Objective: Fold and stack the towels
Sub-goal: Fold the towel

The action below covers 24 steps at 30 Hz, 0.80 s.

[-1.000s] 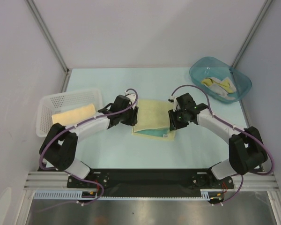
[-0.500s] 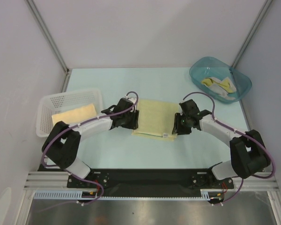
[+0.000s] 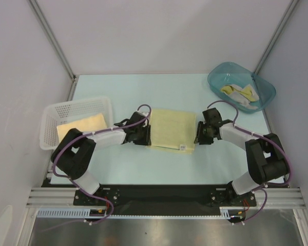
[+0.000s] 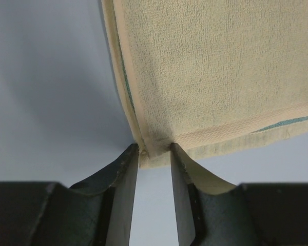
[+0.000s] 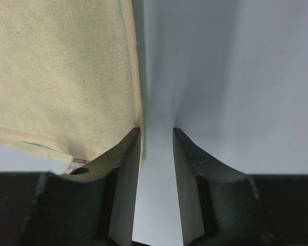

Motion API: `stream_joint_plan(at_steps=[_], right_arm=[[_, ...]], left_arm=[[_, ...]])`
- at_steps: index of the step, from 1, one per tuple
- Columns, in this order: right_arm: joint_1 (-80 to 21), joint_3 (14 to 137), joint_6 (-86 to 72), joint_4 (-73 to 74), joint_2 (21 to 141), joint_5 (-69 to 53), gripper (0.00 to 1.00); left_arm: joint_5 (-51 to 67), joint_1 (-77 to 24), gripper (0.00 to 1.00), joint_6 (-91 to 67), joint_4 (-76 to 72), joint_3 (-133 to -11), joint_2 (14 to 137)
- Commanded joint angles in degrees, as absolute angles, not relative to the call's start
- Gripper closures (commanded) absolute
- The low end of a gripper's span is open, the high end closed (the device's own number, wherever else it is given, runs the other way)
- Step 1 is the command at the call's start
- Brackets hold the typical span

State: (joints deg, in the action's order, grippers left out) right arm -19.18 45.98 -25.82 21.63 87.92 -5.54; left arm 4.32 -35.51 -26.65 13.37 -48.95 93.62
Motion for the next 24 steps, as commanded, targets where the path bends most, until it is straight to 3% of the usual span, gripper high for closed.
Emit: stream_joint_plan(at_steps=[1,24], right_arm=[[-19.16,46.32,-24.52,19.69,86.66,-8.26,0.64],[-21.44,36.04,-36.56,12.57,78.93,-8.35,0.67]], left_arm=[[4.93,-35.95,0.63,-29.62,12.92,-47.02,92.20],[2.81,-35.86,0.58,-30.32,13.19,-48.69,89.65]])
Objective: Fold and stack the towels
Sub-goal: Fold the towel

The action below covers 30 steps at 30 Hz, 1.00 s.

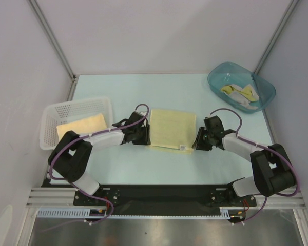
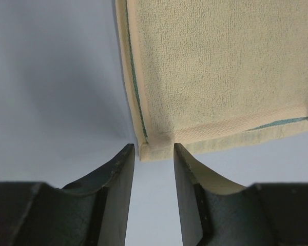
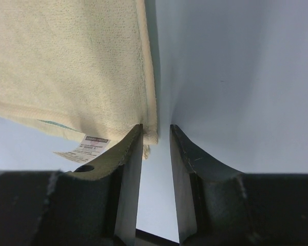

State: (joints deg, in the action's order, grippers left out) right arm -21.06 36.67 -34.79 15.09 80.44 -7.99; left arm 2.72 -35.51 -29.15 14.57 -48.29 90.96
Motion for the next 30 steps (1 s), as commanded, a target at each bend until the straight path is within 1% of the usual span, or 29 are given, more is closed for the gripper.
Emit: stream_joint_plan(at_steps=[1,7,12,20,30], right_arm=[[-21.53,35.77,-36.65,12.31,79.01,-8.44,0.67],[-21.53,34.90,-36.39,11.60,79.01,-7.91,0.71],[-21.53,34.63,-35.86,11.43,79.19,-8.09,0.74],[-21.53,34.80,-35.86,11.43,78.84,-8.53,0.75],[-21.97,34.01,-36.12,10.37,78.40,-8.96,0.73]], left_arm=[[3.33,-35.86,0.58,-30.41,12.84,-48.60,89.91],[3.87,-35.86,0.59,-30.67,12.13,-48.60,90.26],[3.78,-35.86,0.65,-30.76,12.74,-48.95,90.35],[4.31,-35.86,0.66,-31.03,12.92,-49.48,91.14],[5.01,-35.86,0.67,-31.46,12.39,-49.57,92.64]])
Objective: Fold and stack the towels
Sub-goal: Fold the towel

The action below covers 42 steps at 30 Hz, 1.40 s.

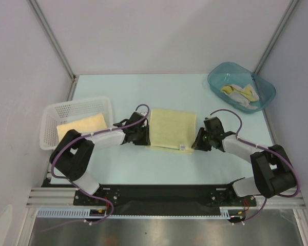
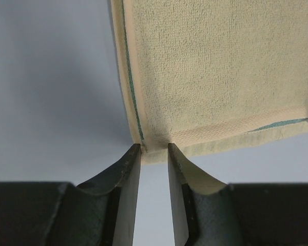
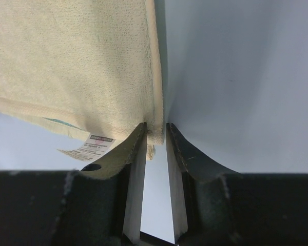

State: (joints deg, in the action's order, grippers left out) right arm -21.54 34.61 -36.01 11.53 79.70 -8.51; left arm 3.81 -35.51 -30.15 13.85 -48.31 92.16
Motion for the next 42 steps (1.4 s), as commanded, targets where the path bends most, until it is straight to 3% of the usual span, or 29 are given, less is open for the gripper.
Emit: stream_joint_plan(at_steps=[1,5,8,12,16,34,42], right_arm=[[-22.15,33.93,-36.12,10.20,78.40,-9.05,0.72],[-22.24,33.58,-36.47,9.58,78.40,-9.49,0.72],[-22.41,33.40,-36.82,9.23,78.40,-9.49,0.72],[-22.41,33.40,-36.48,9.23,77.87,-9.05,0.83],[-22.15,35.50,-34.72,10.98,77.34,-8.96,1.00],[-20.83,44.03,-34.10,18.80,72.52,-15.64,1.00],[-20.13,34.65,-34.54,16.71,67.24,-19.33,1.00]], left_arm=[[5.01,-35.86,0.67,-31.46,12.13,-49.57,92.81],[5.36,-35.86,0.69,-31.46,12.04,-49.75,93.43],[5.62,-35.86,0.77,-31.55,11.95,-49.83,93.78],[5.71,-35.86,0.99,-31.55,12.57,-50.27,93.87],[5.02,-35.86,1.00,-29.97,17.29,-52.81,93.78],[0.26,-35.86,1.00,-26.98,31.28,-62.66,89.48],[0.26,-35.86,1.00,-25.31,32.52,-59.16,88.24]])
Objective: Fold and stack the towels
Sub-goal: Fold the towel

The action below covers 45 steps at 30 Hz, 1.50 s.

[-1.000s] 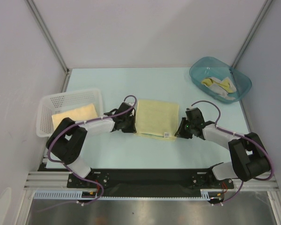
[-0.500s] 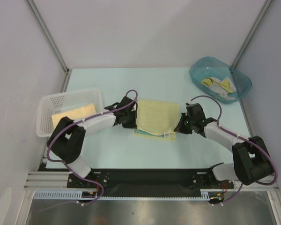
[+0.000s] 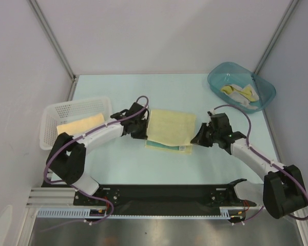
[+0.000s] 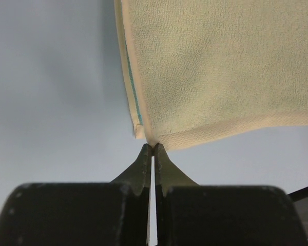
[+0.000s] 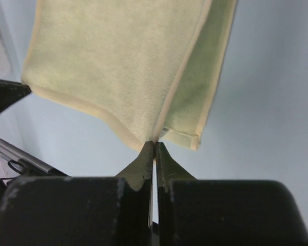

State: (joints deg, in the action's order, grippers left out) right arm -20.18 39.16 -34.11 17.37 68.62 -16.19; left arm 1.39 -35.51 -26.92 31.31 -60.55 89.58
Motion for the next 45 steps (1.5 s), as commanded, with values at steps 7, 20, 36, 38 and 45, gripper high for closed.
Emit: stream_joint_plan(at_steps=[7,20,36,38,45], right_arm=[[-20.21,28.48,-34.01,9.94,67.50,-22.68,1.00],[-21.35,25.75,-32.96,4.31,69.87,-19.43,1.00],[-21.71,32.95,-29.89,12.65,65.67,-12.66,1.00],[-21.45,34.80,-28.74,13.45,65.22,-11.00,1.00],[-21.88,26.90,-30.49,5.02,69.96,-13.62,1.00]], left_arm=[[2.11,-35.77,1.00,-25.22,28.30,-54.85,91.57],[2.37,-35.68,0.99,-24.43,23.91,-53.61,95.18],[0.18,-35.68,1.00,-24.79,31.02,-60.72,90.09],[0.18,-35.60,1.00,-24.61,31.81,-63.54,90.09],[1.93,-34.98,1.00,-25.31,24.88,-57.67,94.21]])
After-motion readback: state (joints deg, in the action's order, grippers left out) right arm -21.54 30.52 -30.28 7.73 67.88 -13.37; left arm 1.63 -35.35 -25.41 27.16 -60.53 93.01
